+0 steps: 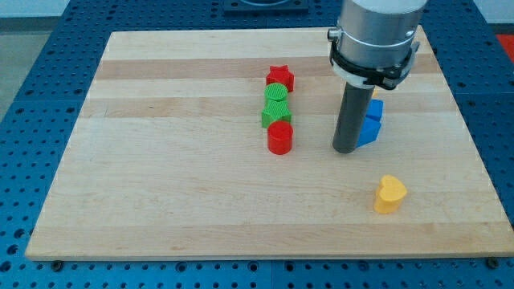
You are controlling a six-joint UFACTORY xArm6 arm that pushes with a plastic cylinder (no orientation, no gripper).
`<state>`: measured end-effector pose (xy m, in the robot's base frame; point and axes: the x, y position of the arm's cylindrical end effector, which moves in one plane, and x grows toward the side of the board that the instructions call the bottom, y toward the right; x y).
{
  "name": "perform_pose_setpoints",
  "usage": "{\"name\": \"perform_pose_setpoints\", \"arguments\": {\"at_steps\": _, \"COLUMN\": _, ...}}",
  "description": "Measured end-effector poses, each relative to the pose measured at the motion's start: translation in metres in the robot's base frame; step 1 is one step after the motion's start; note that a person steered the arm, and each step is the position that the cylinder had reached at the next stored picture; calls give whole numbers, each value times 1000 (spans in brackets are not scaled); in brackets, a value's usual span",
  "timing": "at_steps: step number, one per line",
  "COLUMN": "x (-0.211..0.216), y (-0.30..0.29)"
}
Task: Move yellow heart near to the blue triangle
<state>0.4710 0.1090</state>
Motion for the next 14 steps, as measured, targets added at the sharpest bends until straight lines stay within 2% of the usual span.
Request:
{"name": "perform_pose_setpoints", "arguments": {"at_steps": 1, "x": 0, "y": 1}}
{"name": "perform_pose_setpoints", "arguments": {"at_steps": 2, "x": 24, "y": 1}}
{"name": "perform_pose_setpoints", "arguments": {"at_steps": 5, "x": 132, "y": 1}}
{"name": "perform_pose_setpoints", "arguments": {"at_steps": 7, "x": 148, "y": -1}}
{"name": "perform_pose_setpoints", "arguments": {"at_steps": 8, "x": 142, "y": 4}}
{"name": "perform_pose_setpoints", "arguments": {"at_steps": 9, "x": 118, "y": 74}}
{"name": "perform_pose_setpoints", "arguments": {"at_steps": 10, "x": 114, "y": 91}}
{"name": "perform_pose_setpoints", "arguments": {"at_steps": 11, "x": 114, "y": 89}}
{"name": "perform_pose_setpoints", "arguments": {"at_steps": 12, "x": 88, "y": 48}}
{"name": "perform_pose_setpoints", "arguments": {"at_steps": 14, "x": 87, "y": 48}}
